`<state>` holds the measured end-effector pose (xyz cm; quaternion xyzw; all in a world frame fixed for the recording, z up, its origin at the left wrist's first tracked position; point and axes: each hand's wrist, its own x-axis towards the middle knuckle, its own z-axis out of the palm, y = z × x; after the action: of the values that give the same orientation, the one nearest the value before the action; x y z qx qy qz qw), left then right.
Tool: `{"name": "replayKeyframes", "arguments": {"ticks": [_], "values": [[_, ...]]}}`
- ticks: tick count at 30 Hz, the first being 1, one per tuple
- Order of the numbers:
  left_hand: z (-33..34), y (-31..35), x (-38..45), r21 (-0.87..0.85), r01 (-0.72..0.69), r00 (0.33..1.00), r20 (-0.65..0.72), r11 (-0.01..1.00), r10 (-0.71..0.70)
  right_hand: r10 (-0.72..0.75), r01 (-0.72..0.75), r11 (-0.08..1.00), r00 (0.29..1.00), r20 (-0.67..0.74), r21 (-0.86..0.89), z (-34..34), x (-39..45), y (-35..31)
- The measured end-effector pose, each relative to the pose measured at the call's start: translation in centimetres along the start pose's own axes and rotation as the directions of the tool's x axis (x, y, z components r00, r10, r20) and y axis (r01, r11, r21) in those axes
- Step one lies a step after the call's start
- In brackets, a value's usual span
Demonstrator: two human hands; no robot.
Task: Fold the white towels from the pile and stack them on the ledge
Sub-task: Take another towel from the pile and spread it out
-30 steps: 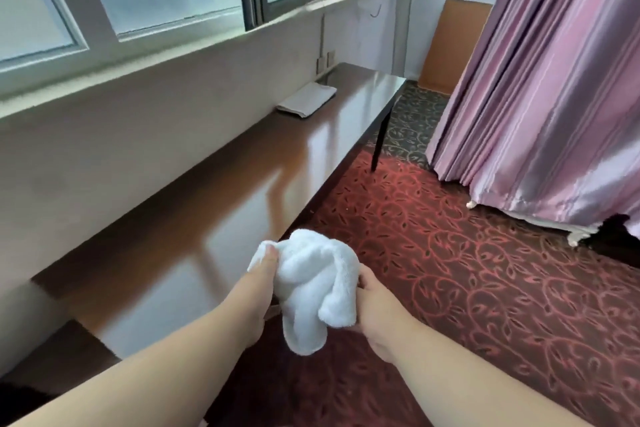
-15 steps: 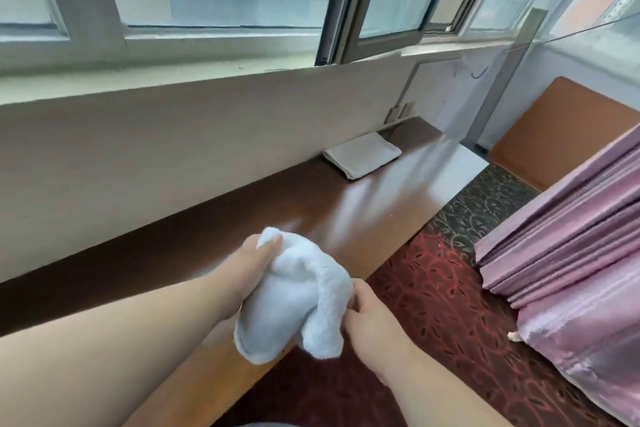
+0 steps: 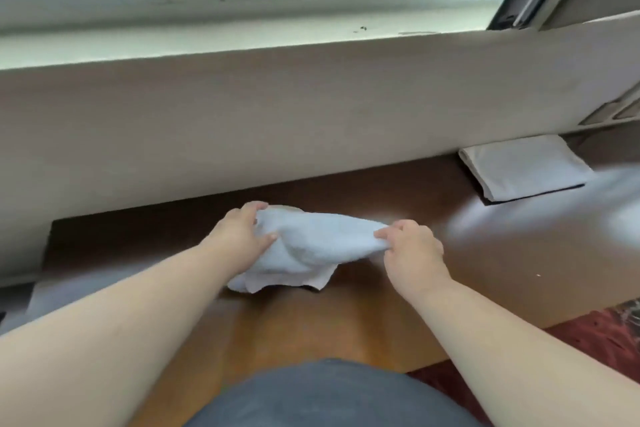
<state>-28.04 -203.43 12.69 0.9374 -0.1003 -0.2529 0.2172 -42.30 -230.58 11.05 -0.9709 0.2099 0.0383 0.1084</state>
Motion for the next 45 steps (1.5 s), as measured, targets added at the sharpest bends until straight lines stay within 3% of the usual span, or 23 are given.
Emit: {"name": "replayKeyframes", "arguments": {"ticks": [2,4,7,9,12,13,16,18,20,22,23,25,27,30,34,36,37,38,40,42,45], "values": [[1.6,-1.6,0.3,0.077,0.124,0.989,0.07,0.989,-0.13,0.07,-0.061,0.997,0.935,0.349,-0.038,2.0,1.9,1.5],[3.4,-3.3,0.4,0.109,0.283,0.944,0.145,0.953,-0.297,0.113,-0.16,0.986,0.834,0.54,0.041,3.5,3.1,2.9],[5.9,-5.3,0.0,0.047,0.49,0.853,0.184,0.871,-0.489,0.15,-0.272,0.95,0.826,0.543,0.152,4.5,4.9,4.0],[7.3,-6.4,-0.1,-0.022,0.561,0.822,0.134,0.827,-0.554,0.19,-0.326,0.924,0.844,0.501,0.199,5.2,5.7,4.4],[8.4,-7.6,0.3,-0.146,0.648,0.757,0.023,0.747,-0.653,0.246,-0.413,0.884,0.809,0.534,0.218,6.4,6.5,4.5],[8.5,-7.9,0.6,-0.178,0.643,0.758,0.013,0.745,-0.652,0.252,-0.417,0.889,0.792,0.556,0.191,6.7,6.7,4.5],[7.8,-8.4,1.4,-0.104,0.484,0.875,0.035,0.869,-0.483,0.284,-0.337,0.941,0.752,0.594,-0.023,6.5,7.2,3.4],[6.6,-8.2,1.5,-0.023,0.393,0.919,-0.013,0.919,-0.393,0.347,-0.262,0.937,0.781,0.518,-0.233,5.4,7.6,1.6],[5.6,-7.6,1.4,-0.077,0.28,0.958,-0.047,0.957,-0.284,0.278,-0.145,0.936,0.864,0.42,-0.32,4.2,7.7,-1.1],[4.6,-6.8,0.7,-0.156,0.172,0.983,-0.031,0.973,-0.179,0.011,0.047,0.99,0.917,0.398,-0.136,3.5,7.8,-5.0],[4.1,-6.4,0.3,-0.172,0.109,0.993,-0.021,0.979,-0.114,-0.158,0.166,0.986,0.907,0.391,0.014,3.2,7.9,-7.5],[3.0,-5.6,-0.5,-0.212,-0.036,0.999,-0.028,0.977,0.031,-0.424,0.369,0.904,0.834,0.353,0.217,2.6,7.7,-12.7],[2.0,-4.9,-1.1,-0.234,-0.137,0.99,-0.045,0.963,0.13,-0.536,0.468,0.844,0.754,0.38,0.261,2.2,7.4,-16.9],[0.9,-4.9,-1.8,-0.302,-0.085,0.996,-0.033,0.95,0.078,-0.513,0.52,0.845,0.717,0.473,0.127,1.0,7.4,-19.9],[-0.2,-6.0,-2.2,-0.493,0.028,0.999,0.031,0.869,-0.015,-0.447,0.559,0.826,0.733,0.514,-0.079,0.0,7.3,-20.3],[-0.5,-6.2,-2.2,-0.568,0.053,0.998,0.066,0.822,-0.019,-0.401,0.442,0.897,0.809,0.429,0.005,-0.2,6.7,-19.6],[-0.5,-6.2,-2.2,-0.608,0.071,0.996,0.087,0.79,-0.022,-0.329,0.281,0.944,0.857,0.396,0.175,-0.3,6.3,-19.3],[-0.5,-6.2,-2.2,-0.65,0.081,0.995,0.099,0.755,-0.021,-0.25,0.083,0.923,0.873,0.42,0.377,-0.3,5.9,-19.1],[-0.3,-6.2,-2.3,-0.705,0.061,0.996,0.086,0.707,0.0,-0.169,-0.28,0.756,0.79,0.589,0.591,-0.7,5.0,-19.6],[0.1,-5.8,-2.4,-0.755,0.042,0.995,0.088,0.654,0.038,-0.201,-0.313,0.711,0.767,0.609,0.629,0.1,4.4,-19.9],[0.4,-5.3,-2.6,-0.781,0.043,0.994,0.098,0.623,0.055,-0.172,-0.342,0.592,0.831,0.529,0.73,1.1,4.1,-19.5]]}}
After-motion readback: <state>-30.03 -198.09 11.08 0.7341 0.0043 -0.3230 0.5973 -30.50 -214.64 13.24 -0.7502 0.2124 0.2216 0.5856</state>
